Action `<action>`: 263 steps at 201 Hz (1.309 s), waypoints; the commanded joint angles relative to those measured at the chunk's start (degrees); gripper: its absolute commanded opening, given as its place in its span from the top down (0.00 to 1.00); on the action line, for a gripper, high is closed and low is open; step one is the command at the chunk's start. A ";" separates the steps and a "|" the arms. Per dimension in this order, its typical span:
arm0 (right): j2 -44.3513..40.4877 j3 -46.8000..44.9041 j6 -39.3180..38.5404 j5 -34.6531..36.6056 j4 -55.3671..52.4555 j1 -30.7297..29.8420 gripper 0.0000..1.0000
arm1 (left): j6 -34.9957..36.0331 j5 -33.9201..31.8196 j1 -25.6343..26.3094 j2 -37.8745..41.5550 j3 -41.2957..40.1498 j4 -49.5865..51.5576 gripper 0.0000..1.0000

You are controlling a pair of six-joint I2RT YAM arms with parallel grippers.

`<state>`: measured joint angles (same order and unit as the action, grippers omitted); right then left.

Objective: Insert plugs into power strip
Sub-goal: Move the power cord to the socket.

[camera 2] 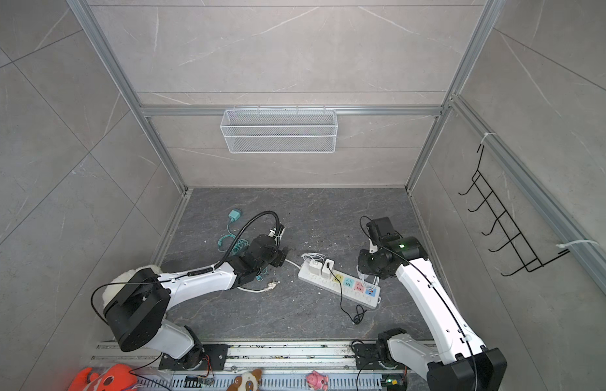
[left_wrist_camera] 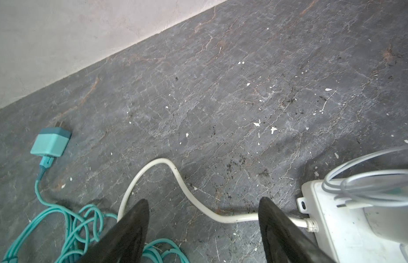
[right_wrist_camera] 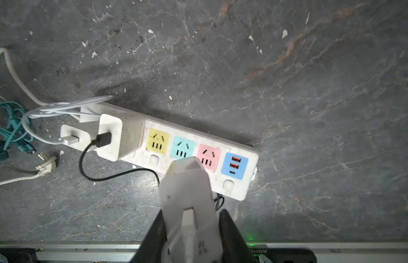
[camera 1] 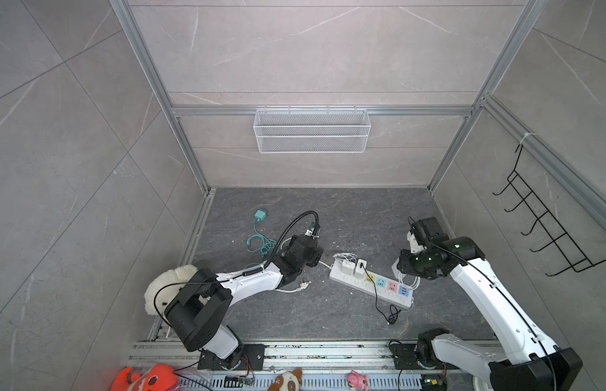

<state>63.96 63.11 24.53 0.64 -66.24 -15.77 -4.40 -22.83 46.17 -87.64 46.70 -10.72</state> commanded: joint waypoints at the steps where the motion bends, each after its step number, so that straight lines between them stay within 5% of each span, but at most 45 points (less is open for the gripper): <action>1: -0.51 -1.44 6.83 5.23 -1.52 -4.66 0.98 | -4.24 -2.59 0.64 2.14 -0.33 -4.38 0.23; 57: 2.07 -2.09 16.71 9.19 -0.28 -20.21 0.98 | -4.31 -2.55 1.77 1.65 -1.75 -5.54 0.24; 119: 8.59 0.62 17.27 18.80 -1.22 -21.12 0.98 | -5.60 -2.30 3.12 4.55 -3.89 -5.67 0.24; 183: 9.25 -5.08 15.41 9.68 3.70 -21.66 0.99 | -6.14 -3.71 4.88 5.15 -3.67 -4.98 0.25; 263: 10.88 -4.93 15.74 -4.75 11.35 -30.99 0.99 | -6.80 -6.49 5.07 7.72 -5.04 -4.50 0.25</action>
<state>73.78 57.36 39.70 2.61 -60.29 -44.27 -10.07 -26.85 50.92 -82.17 42.06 -13.74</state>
